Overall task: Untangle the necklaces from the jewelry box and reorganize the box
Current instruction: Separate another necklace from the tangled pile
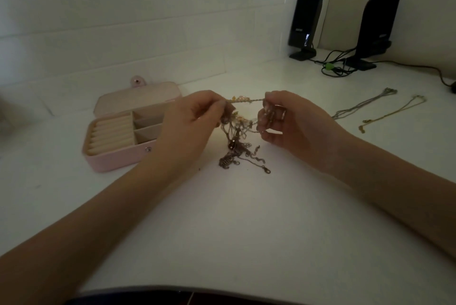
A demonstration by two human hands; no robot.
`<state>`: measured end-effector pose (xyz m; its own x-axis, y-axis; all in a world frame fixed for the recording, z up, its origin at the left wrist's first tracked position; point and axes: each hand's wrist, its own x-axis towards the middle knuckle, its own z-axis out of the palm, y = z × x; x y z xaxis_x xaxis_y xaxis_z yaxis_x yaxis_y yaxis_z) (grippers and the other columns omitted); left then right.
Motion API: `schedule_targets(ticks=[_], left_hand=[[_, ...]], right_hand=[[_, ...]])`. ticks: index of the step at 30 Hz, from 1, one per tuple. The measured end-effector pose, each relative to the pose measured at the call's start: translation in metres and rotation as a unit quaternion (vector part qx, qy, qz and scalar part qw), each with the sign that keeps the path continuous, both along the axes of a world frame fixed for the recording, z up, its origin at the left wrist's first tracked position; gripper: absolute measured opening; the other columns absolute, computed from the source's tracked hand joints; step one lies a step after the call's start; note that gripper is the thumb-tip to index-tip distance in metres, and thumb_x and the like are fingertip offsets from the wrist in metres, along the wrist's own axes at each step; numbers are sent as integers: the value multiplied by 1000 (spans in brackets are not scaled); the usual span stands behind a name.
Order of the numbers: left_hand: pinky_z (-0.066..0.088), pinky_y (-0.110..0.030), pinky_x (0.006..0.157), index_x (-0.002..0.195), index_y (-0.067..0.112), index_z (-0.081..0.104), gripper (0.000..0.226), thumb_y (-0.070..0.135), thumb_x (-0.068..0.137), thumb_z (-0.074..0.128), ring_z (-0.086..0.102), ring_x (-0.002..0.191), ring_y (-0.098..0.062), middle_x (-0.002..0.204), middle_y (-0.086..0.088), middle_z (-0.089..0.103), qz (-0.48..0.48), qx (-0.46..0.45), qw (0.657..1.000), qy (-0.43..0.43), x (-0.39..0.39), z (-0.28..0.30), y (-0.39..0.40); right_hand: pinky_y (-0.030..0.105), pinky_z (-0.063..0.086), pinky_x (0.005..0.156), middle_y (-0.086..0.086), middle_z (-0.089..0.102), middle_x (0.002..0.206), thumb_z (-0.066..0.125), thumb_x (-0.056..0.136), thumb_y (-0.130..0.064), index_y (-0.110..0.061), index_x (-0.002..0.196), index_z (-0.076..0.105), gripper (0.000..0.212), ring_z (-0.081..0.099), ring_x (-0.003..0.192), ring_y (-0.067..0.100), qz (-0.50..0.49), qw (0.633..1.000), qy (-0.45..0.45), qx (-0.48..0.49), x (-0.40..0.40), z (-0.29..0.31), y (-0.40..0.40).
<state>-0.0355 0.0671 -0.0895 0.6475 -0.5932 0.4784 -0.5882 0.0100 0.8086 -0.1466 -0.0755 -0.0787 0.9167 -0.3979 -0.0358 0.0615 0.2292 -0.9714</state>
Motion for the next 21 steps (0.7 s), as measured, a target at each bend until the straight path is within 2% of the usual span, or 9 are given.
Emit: schedule_targets(ticks=[3, 5, 8, 10, 12, 15, 18, 21], left_hand=[[53, -21, 70, 73, 9, 62, 27, 4, 95, 48, 64, 68, -10, 72, -3, 67, -43, -56, 985, 157, -4, 10, -1], [53, -22, 66, 74, 8, 56, 26, 5, 97, 45, 60, 59, -11, 63, -2, 62, -83, -75, 962, 249, -7, 14, 0], [53, -22, 60, 76, 10, 58, 25, 10, 97, 45, 47, 49, -9, 55, 1, 53, -125, -54, 952, 276, -10, 15, 1], [50, -21, 55, 80, 10, 61, 21, 12, 96, 47, 44, 48, -8, 55, 1, 51, -144, -41, 951, 270, -13, 14, 1], [49, -21, 52, 86, 9, 64, 18, 14, 95, 48, 44, 48, -9, 56, 0, 50, -160, -35, 946, 281, -15, 14, 1], [46, -22, 47, 96, 9, 66, 18, 14, 94, 49, 42, 44, -10, 52, 0, 46, -165, -28, 942, 292, -15, 14, 1], [38, -19, 42, 103, 14, 69, 22, 11, 93, 50, 32, 41, -10, 45, 2, 36, -155, -18, 948, 278, -12, 16, 4], [29, -16, 38, 109, 16, 69, 25, 9, 92, 52, 26, 37, -9, 44, 1, 32, -145, 13, 955, 258, -10, 17, 5]], right_hand=[[26, 49, 66, -2, 57, 60, 49, 97, -26, -15, 66, 54, 33, 56, 58, 11, 1, 996, 10, -87, 1, -1, 1], [27, 50, 70, -1, 62, 64, 50, 97, -29, -15, 65, 61, 36, 59, 64, 10, -14, 984, 14, -178, 1, -4, 2], [26, 47, 77, -5, 69, 79, 53, 95, -33, -17, 76, 72, 32, 59, 76, 5, -48, 948, 2, -314, 0, -7, 3], [25, 47, 82, -11, 70, 87, 57, 92, -36, -21, 90, 72, 21, 61, 83, 1, -39, 934, -14, -355, 1, -7, 5], [23, 49, 86, -13, 70, 89, 61, 89, -35, -23, 92, 69, 15, 64, 89, 2, -5, 930, -29, -366, 2, -8, 9], [21, 51, 78, -6, 70, 80, 62, 91, -19, -11, 84, 65, 11, 65, 79, 6, -4, 933, -66, -354, 4, -10, 13], [27, 54, 77, 2, 70, 80, 56, 94, -16, -8, 88, 63, 12, 66, 77, 13, -19, 961, -82, -263, 1, -3, 7], [26, 55, 77, 5, 68, 83, 53, 95, -17, -6, 95, 66, 17, 65, 76, 14, -22, 978, -85, -188, -2, 4, -3]])
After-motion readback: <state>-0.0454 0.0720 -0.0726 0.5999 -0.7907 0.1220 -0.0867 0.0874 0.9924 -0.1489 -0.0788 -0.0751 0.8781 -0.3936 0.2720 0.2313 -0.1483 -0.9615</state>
